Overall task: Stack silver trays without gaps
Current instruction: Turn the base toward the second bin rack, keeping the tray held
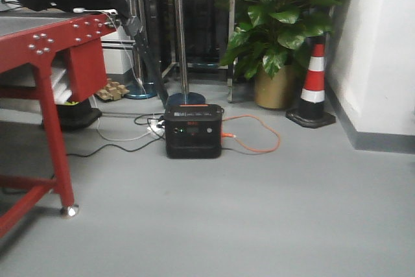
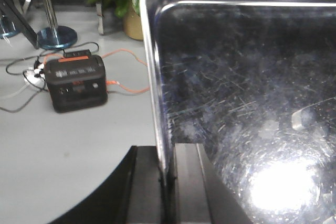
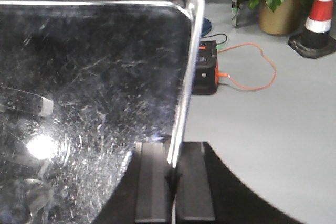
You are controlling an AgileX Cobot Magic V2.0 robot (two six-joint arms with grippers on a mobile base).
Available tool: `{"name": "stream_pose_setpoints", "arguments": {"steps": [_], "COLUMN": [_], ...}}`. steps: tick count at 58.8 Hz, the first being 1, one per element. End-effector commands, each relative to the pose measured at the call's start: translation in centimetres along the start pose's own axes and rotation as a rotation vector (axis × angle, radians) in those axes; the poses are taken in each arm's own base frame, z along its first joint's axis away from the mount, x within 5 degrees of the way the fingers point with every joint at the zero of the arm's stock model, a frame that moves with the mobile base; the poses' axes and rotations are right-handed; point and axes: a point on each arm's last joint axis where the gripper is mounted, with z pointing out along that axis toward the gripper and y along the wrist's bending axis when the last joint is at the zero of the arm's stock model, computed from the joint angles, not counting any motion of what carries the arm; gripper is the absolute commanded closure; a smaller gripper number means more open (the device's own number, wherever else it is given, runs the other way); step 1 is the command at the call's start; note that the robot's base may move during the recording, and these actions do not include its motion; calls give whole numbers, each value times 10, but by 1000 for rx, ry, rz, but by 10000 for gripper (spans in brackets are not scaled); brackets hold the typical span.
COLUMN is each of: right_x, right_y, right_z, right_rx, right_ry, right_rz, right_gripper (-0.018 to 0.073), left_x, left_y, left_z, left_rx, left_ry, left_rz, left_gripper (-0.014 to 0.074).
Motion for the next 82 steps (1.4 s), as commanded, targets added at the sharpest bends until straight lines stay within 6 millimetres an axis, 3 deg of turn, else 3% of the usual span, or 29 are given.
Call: {"name": "stream_pose_setpoints", "arguments": {"steps": [1,82], "right_x": [-8,-8], "right_y": [4,4], "right_z": [-5,-1], "right_rx": [-19,-19], "right_ry": [-60,-72], "right_rz": [-13,-12], "right_gripper": [628,628], "left_x": [-10,-10], "left_y": [-4,-4], "left_z": [-7,-7], "left_rx": [36,34], "left_ry": [-66,-67], "left_rz": [-4,-1], "left_gripper": [605,605]}}
